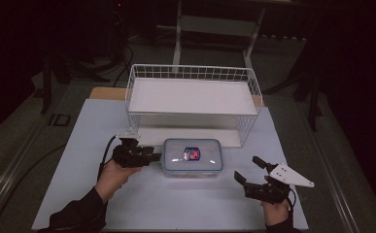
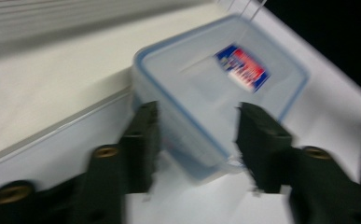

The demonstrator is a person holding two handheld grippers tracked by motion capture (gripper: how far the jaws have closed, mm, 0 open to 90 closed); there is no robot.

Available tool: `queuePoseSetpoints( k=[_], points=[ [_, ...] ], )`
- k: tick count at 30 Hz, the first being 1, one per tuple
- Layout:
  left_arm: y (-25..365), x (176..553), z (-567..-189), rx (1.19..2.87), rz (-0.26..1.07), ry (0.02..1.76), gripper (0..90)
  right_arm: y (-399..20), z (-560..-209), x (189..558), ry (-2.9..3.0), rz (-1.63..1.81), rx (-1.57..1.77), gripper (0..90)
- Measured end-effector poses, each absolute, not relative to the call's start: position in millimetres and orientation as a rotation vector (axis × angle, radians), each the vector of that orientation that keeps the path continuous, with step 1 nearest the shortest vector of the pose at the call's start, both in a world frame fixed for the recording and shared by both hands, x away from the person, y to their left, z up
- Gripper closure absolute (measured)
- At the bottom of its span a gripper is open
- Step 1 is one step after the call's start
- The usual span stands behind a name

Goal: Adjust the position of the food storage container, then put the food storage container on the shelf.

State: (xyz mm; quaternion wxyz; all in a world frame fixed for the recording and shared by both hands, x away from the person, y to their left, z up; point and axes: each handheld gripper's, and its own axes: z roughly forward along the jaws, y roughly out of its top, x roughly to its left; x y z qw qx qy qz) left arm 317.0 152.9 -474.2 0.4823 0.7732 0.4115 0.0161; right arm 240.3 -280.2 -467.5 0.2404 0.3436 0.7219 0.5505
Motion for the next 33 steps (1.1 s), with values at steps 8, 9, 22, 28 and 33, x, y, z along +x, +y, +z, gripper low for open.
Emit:
queuePoseSetpoints(
  k=[8,9,22,28,33],
  points=[
    [143,322,-472,1.847,-0.016,0.946,13.5,-276,-469,241,1.99,1.491,0.929,13.0],
    [141,323,-472,1.847,-0.027,0.949,13.5,-276,-469,241,1.99,1.491,0.928,13.0],
    [126,347,-492,1.848,-0.155,1.134,14.7,-270,-472,244,2.027,1.467,0.894,12.9],
    [132,358,-507,1.814,-0.285,1.223,19.4,-268,-474,244,2.038,1.457,0.889,13.0],
    [136,363,-520,1.776,-0.402,1.247,33.9,-267,-474,244,2.045,1.458,0.89,13.0]
  ],
)
